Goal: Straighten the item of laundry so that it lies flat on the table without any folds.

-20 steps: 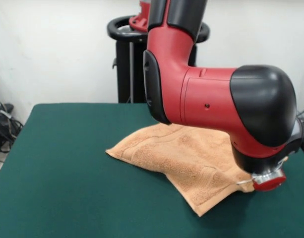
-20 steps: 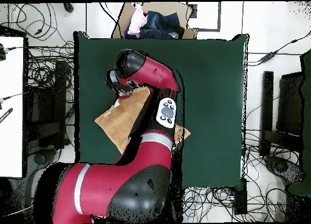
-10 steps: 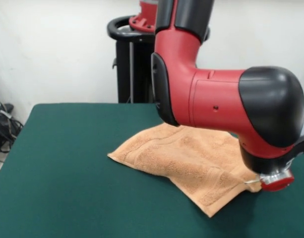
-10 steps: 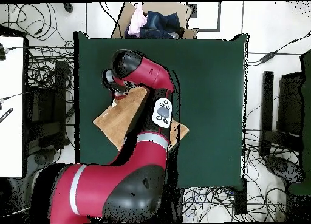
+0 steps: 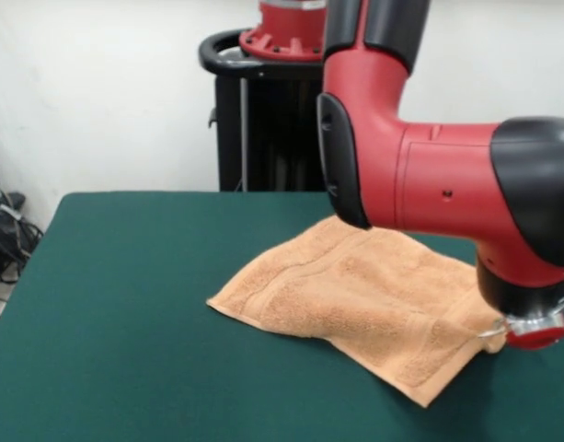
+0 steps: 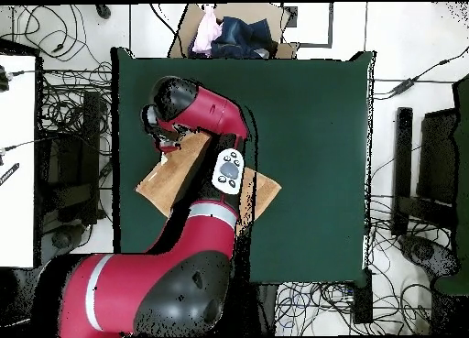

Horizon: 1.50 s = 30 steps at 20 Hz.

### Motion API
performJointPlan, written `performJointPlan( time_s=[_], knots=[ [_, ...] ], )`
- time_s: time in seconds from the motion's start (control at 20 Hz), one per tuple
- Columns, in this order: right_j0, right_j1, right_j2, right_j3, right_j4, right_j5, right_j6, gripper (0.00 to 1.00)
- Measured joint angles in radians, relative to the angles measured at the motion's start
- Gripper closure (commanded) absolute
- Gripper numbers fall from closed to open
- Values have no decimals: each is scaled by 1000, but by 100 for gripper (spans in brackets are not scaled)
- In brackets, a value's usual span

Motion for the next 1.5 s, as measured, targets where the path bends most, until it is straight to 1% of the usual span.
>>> performJointPlan(
  time_s=[0.25,0.9,1.25,1.5],
  knots=[
    [5,2,0,0,9,-12,35,100],
    [10,-10,0,16,11,-79,35,100],
    [30,-40,0,60,12,-112,35,100],
    [46,-68,0,118,21,-177,35,100]
  ],
)
